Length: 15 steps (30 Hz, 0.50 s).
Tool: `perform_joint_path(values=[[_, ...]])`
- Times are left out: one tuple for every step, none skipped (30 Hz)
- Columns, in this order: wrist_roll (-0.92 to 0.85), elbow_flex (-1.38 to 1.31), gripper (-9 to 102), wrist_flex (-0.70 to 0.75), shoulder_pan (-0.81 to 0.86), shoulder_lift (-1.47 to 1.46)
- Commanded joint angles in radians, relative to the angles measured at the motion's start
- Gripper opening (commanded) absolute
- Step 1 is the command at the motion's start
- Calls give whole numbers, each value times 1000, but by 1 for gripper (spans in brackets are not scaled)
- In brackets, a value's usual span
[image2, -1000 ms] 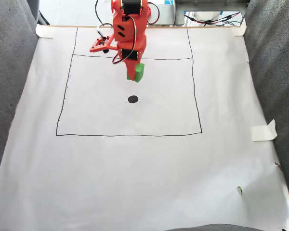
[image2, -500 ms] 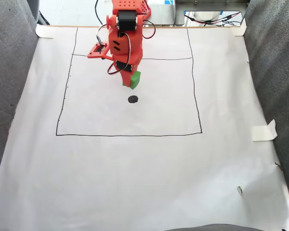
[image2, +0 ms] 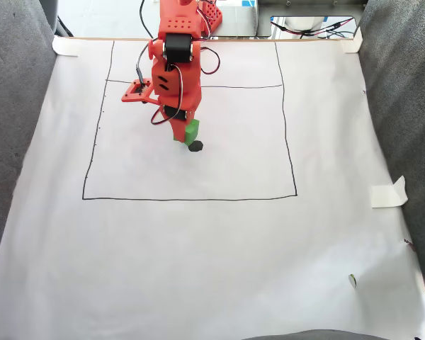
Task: Grasp the colored block, Place it on the black dot, and then return the arm to the default position.
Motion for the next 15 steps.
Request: perform_joint_path(values=[[-5, -46, 0, 8, -17, 17], [-5, -46, 0, 8, -18, 15], [-5, -46, 0, 8, -21, 15], [-6, -46, 0, 8, -23, 14], [-6, -46, 0, 9, -23, 11], [-8, -46, 0, 11, -25, 8], [-8, -46, 0, 12, -25, 3], [-8, -46, 0, 12, -25, 0], [-8, -46, 0, 14, -25, -3], [-8, -46, 0, 15, -25, -8], [-6, -46, 0, 17, -25, -11], [-6, -46, 0, 18, -25, -14], [-9, -46, 0, 20, -25, -17], [-12, -46, 0, 21, -26, -21], [-14, -46, 0, 21, -28, -25]])
